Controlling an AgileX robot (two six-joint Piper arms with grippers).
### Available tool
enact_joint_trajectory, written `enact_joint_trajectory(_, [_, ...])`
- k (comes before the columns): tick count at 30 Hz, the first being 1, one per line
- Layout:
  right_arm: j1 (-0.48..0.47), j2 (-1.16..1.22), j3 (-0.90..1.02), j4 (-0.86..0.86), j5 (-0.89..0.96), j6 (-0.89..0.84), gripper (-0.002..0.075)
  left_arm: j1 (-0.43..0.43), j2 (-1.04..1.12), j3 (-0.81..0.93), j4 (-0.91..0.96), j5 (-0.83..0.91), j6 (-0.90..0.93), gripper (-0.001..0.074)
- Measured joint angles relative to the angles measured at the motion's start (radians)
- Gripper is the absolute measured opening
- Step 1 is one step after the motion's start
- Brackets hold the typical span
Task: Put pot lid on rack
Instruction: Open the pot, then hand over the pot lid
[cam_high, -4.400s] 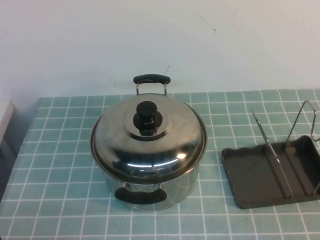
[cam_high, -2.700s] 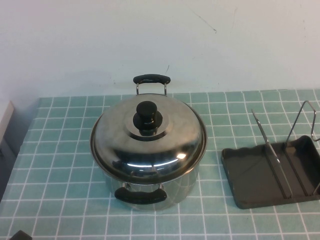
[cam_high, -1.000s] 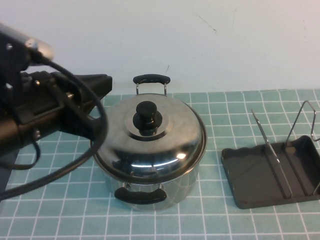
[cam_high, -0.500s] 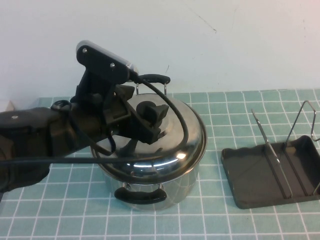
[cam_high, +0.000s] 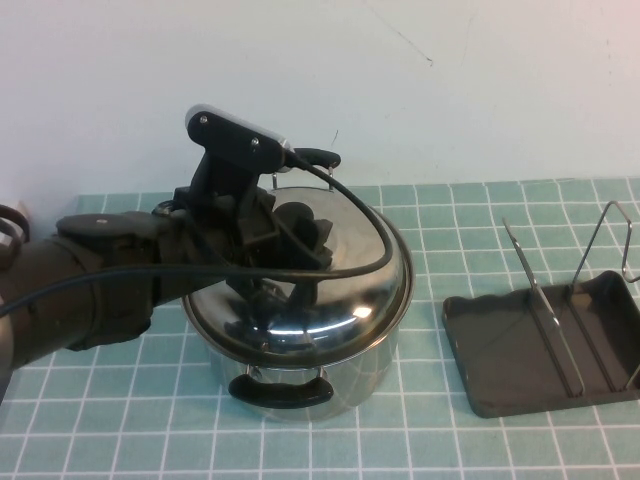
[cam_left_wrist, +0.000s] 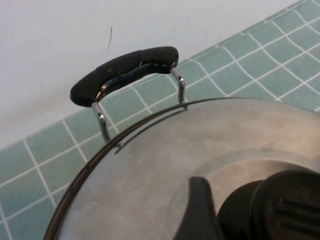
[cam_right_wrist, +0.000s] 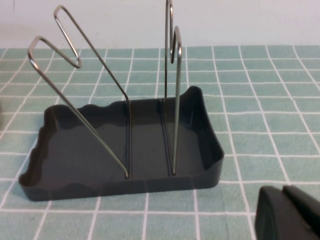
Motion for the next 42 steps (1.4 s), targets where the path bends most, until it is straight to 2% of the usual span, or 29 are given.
enact_joint_trajectory(4, [0.000,0.000,0.000,0.000,0.000,0.000,-0.0003,-0.002,0.003,-0.001,-0.003,0.011,-0.018,0.0331])
enact_joint_trajectory(12, [0.000,0.000,0.002,0.052,-0.009,0.025,-0.0003,-0.002,-0.025,-0.001,0.000,0.054,-0.017,0.0326])
enact_joint_trajectory(15, [0.000,0.000,0.002,0.197,-0.017,0.038,-0.0003,-0.002,-0.091,-0.018,0.002,0.090,-0.017,0.0325])
enact_joint_trajectory(21, [0.000,0.000,0.002,0.591,-0.038,0.043,-0.0003,-0.002,-0.258,-0.049,0.002,0.123,-0.055,0.0325])
enact_joint_trajectory(23, [0.000,0.000,0.002,0.650,-0.054,0.043,-0.0003,-0.002,-0.302,-0.049,0.002,0.133,-0.109,0.0325])
enact_joint_trajectory(30, [0.000,0.000,0.002,0.668,-0.090,-0.013,-0.0003,-0.002,-0.352,-0.049,0.005,0.184,-0.394,0.0325])
enact_joint_trajectory(37, [0.000,0.000,-0.009,0.697,-0.045,-0.069,-0.0003,-0.002,-0.307,-0.049,0.011,0.233,-0.431,0.0325])
enact_joint_trajectory(42, [0.000,0.103,-0.143,0.787,0.028,-0.192,-0.0003,-0.002,-0.256,-0.049,0.013,0.295,-0.438,0.0325])
